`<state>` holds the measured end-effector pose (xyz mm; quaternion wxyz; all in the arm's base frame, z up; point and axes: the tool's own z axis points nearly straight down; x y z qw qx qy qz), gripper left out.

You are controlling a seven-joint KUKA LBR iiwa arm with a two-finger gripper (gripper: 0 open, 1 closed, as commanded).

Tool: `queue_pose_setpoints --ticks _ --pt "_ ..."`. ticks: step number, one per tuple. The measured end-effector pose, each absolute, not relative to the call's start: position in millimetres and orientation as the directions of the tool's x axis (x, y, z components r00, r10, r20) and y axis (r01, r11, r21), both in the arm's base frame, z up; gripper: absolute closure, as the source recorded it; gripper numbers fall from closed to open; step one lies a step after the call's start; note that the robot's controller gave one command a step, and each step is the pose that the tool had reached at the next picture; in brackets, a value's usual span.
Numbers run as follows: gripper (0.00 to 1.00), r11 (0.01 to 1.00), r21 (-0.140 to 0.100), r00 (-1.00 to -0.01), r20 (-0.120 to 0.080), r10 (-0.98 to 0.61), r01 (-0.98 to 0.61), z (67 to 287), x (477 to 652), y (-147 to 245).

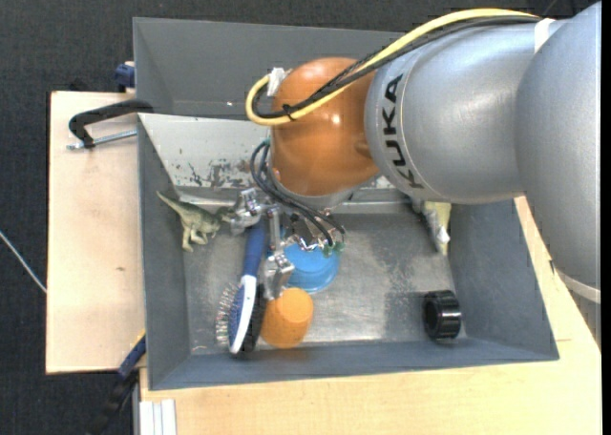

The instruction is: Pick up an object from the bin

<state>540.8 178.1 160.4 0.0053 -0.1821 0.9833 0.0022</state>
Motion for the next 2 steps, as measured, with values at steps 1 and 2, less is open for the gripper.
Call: queue_pose_setpoints --ticks 1,2 --pt "0.0 0.912 0.005 -0.912 -0.028 -0.409 -0.41 92 550.0 151" --pt "0.0 0.862 0.003 -0.862 -0.004 -0.506 -0.506 72 599.7 142"
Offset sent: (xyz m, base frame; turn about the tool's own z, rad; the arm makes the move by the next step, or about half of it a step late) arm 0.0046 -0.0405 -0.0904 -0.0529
